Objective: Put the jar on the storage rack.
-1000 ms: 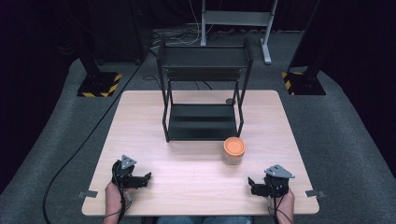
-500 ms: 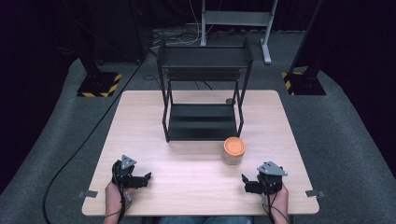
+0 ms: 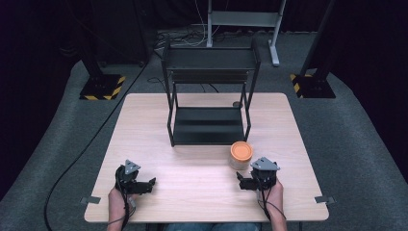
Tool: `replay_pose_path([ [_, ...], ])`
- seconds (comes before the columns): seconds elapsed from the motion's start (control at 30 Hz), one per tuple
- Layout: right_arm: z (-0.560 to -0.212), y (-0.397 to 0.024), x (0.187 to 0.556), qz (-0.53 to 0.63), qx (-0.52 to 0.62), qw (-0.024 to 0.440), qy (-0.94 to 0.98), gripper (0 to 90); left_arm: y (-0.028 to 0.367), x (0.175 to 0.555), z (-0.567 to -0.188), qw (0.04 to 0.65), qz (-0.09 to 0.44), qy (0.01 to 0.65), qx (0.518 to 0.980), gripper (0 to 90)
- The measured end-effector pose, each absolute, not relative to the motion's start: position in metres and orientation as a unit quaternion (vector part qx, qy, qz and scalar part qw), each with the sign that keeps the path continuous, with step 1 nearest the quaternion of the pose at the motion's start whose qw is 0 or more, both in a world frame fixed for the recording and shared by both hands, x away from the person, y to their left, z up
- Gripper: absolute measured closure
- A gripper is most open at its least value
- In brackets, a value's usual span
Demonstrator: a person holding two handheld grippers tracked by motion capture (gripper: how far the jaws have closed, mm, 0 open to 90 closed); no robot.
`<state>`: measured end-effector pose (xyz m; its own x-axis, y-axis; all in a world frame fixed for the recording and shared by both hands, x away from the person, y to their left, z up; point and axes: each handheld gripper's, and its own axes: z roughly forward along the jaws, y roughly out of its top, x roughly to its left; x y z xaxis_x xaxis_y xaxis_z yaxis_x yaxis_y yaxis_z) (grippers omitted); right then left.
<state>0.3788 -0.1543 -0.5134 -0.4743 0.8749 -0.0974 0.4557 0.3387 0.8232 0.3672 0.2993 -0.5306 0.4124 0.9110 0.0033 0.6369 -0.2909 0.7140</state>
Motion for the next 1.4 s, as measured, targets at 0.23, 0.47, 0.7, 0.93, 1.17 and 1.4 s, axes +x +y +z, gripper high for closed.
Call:
replay_pose_path([
  [0.23, -0.51, -0.143, 0.399, 0.395, 0.428, 0.273, 0.766, 0.0, 0.299, 0.367, -0.531, 0.325, 0.211, 0.498, 0.776, 2.1],
  [0.47, -0.511, -0.135, 0.411, 0.408, 0.434, 0.269, 0.757, 0.0, 0.299, 0.367, -0.531, 0.325, 0.212, 0.499, 0.775, 2.0],
  [0.7, -0.513, -0.128, 0.418, 0.416, 0.434, 0.277, 0.749, 0.0, 0.299, 0.367, -0.531, 0.325, 0.211, 0.497, 0.776, 2.2],
  [0.93, -0.516, -0.126, 0.421, 0.428, 0.436, 0.276, 0.742, 0.0, 0.299, 0.367, -0.531, 0.325, 0.211, 0.498, 0.776, 2.1],
  [1.17, -0.518, -0.128, 0.421, 0.426, 0.447, 0.289, 0.732, 8.3, 0.299, 0.367, -0.531, 0.325, 0.211, 0.497, 0.776, 2.2],
  [1.4, -0.518, -0.128, 0.42, 0.431, 0.448, 0.285, 0.729, 8.9, 0.299, 0.367, -0.531, 0.325, 0.212, 0.498, 0.775, 2.2],
])
